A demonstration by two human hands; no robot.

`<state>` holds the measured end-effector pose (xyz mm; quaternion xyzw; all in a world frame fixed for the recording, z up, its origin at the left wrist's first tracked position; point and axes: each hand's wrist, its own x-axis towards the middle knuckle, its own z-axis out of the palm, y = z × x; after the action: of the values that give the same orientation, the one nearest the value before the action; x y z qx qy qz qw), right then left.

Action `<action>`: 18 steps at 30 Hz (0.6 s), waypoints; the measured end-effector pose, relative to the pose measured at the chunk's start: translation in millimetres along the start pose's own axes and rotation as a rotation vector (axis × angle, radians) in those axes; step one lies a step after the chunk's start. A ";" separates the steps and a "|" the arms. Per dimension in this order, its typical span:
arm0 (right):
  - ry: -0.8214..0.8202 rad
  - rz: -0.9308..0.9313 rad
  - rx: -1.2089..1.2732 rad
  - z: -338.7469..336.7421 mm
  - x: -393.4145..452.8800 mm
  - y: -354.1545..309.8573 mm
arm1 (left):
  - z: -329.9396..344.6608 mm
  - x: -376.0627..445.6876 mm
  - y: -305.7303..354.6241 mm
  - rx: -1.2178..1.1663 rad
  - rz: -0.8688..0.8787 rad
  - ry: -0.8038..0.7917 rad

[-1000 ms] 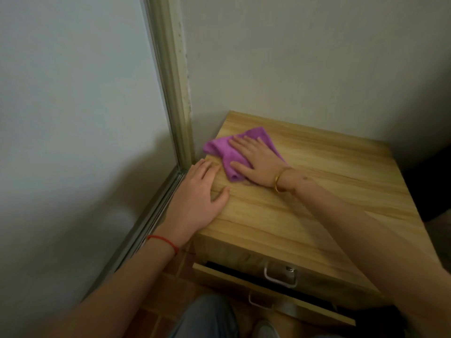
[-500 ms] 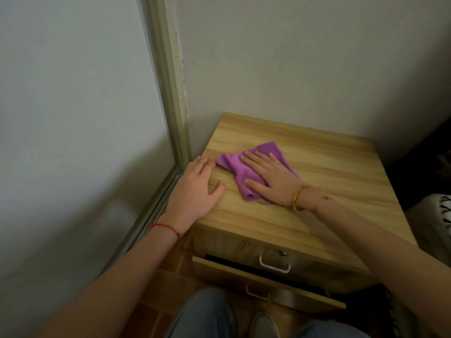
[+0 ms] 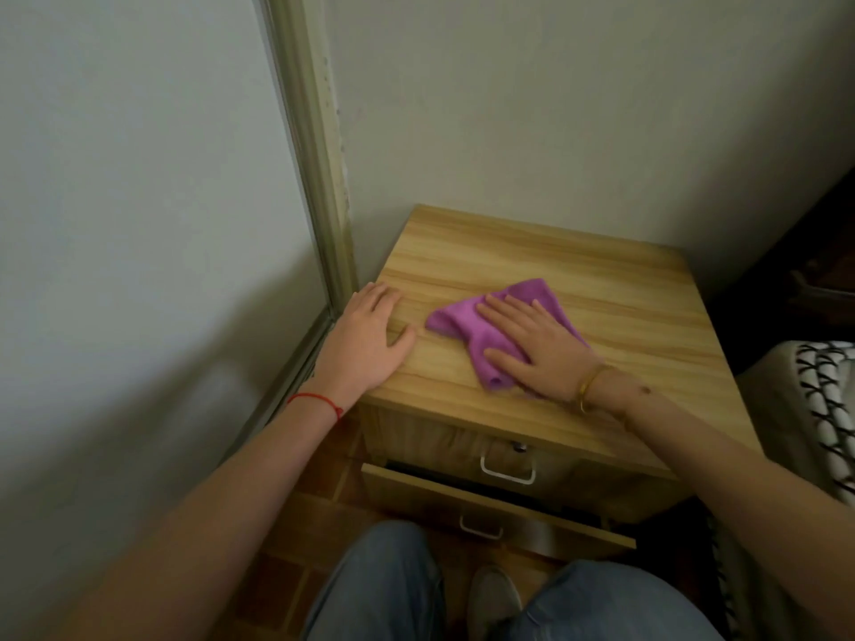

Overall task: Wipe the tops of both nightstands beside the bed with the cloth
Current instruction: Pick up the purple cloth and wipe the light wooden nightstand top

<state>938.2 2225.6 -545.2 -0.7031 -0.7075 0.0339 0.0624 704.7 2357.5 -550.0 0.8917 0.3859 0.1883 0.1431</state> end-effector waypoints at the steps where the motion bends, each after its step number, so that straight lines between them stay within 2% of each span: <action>1: 0.007 0.083 0.002 -2.0 3.5 13.4 | 0.0 -0.4 0.5 0.005 0.001 -0.009; 3: 0.009 0.227 -0.002 -6.9 7.8 27.5 | -0.2 -0.5 1.0 0.011 -0.001 -0.013; 4: 0.005 0.242 -0.014 -6.7 7.3 24.1 | -0.5 -0.4 0.9 0.008 -0.005 -0.014; 9: 0.006 -0.068 0.012 3.8 -34.9 -41.2 | -0.5 -0.3 2.9 0.003 -0.012 -0.012; 11: -0.001 -0.103 0.022 1.4 -45.9 -41.7 | -0.7 -0.5 3.1 -0.003 -0.013 -0.017; 16: 0.013 0.222 0.021 -11.1 -33.0 18.5 | -0.9 -1.1 2.3 0.012 -0.018 -0.036; 18: 0.010 0.209 -0.008 -8.9 -32.5 7.4 | -0.5 -0.5 1.9 0.013 -0.019 -0.036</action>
<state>946.8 2192.8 -538.6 -0.7736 -0.6300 0.0338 0.0593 705.4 2355.8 -548.9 0.8922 0.3927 0.1684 0.1461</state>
